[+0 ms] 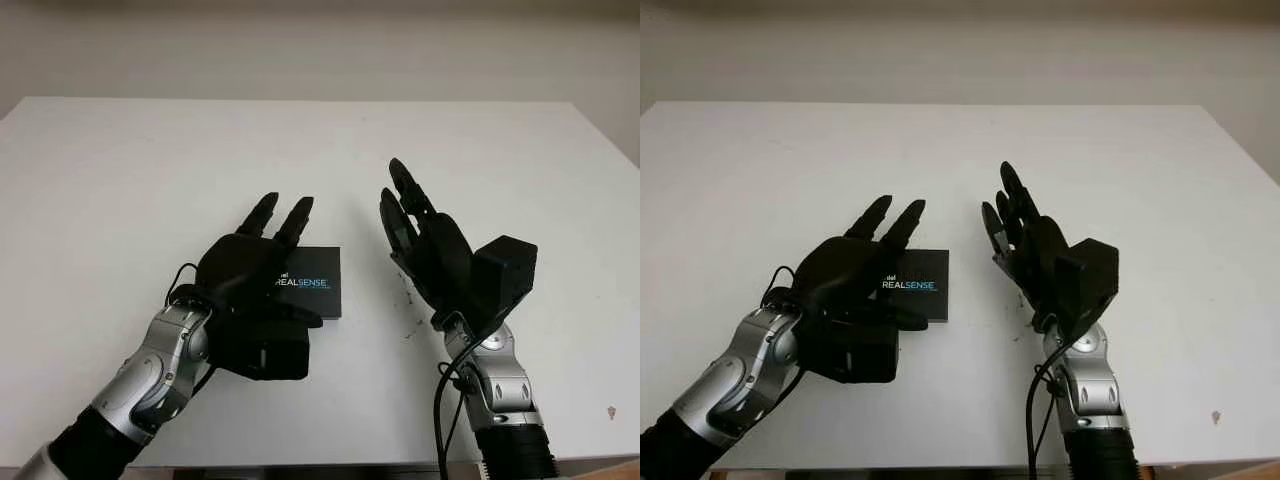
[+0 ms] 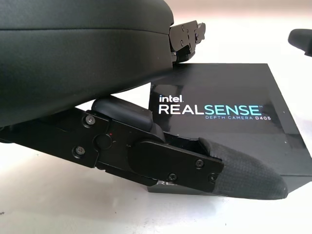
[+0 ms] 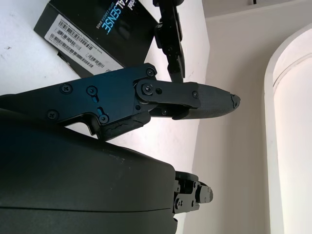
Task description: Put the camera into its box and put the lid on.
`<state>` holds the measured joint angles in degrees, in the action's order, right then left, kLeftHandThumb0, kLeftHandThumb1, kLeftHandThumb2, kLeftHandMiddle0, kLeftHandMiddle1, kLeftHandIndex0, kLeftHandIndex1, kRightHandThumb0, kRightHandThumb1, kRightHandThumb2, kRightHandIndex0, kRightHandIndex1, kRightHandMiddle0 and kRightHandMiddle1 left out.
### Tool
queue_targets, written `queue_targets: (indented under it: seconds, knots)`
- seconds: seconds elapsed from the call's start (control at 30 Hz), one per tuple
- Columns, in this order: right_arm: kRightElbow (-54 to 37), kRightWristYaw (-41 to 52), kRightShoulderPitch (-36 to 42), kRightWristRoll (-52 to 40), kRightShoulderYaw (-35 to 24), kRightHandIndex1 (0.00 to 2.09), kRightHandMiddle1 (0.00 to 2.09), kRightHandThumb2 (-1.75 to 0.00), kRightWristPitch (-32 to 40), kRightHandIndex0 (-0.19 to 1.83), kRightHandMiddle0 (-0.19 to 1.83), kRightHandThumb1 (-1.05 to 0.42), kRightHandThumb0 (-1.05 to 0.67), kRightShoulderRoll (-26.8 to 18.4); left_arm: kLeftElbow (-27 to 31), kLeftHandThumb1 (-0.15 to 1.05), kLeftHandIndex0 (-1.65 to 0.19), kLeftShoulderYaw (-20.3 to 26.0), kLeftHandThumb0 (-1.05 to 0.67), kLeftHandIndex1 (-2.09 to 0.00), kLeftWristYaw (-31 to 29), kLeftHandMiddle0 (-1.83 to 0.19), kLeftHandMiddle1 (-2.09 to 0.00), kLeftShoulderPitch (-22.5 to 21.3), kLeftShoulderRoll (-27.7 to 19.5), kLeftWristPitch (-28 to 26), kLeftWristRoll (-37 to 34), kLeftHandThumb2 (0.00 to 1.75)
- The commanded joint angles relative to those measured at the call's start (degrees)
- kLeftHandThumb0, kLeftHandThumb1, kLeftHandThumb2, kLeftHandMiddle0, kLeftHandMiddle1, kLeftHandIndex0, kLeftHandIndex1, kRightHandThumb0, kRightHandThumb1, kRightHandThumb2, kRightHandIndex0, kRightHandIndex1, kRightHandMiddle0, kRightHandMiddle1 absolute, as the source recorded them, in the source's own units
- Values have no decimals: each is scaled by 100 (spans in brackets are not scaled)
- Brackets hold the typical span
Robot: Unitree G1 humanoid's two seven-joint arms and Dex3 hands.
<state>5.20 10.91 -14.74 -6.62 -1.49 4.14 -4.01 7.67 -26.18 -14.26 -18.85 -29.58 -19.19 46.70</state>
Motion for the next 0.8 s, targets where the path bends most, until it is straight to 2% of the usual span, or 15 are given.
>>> queue_targets:
  seconds: [0.0,0.23,0.33,0.43,0.57,0.67,0.77]
  knots:
    - [-137,9,28,-25,-11,5,6,-44,47,-2,-2,-105,-66,-33,-207,105,19,347,-78,0,-22,19,0,-161,-7,-214,41,19]
    - [-165,2,42,5,14,5,6,-44,85,-2,-2,-105,-67,-43,-272,105,19,584,-81,0,-202,19,0,-362,66,-214,-1,20]
    - [-191,10,57,-4,10,5,6,-44,128,-3,-2,-105,-67,-54,-226,105,19,654,-81,0,-286,19,0,-403,44,-171,-39,13]
    - [-221,7,67,1,7,5,6,-43,157,-3,-2,-105,-68,-68,-177,100,16,836,-75,-3,5,16,-2,-309,-18,217,-216,7]
    - [-197,13,65,9,16,5,5,-43,149,-3,-2,-105,-68,-72,-222,95,-4,982,-67,-10,487,-10,-12,-282,-67,637,-144,4]
    - [-165,10,68,27,27,5,5,-43,75,-3,-2,-105,-68,-74,-176,92,-6,1101,-63,-9,351,-9,-9,-310,-183,899,-301,4]
    - [-220,32,92,-43,2,5,5,-43,141,-3,-2,-105,-67,-70,-34,90,1,1278,-63,-5,-93,2,-3,-327,-587,1526,-705,4]
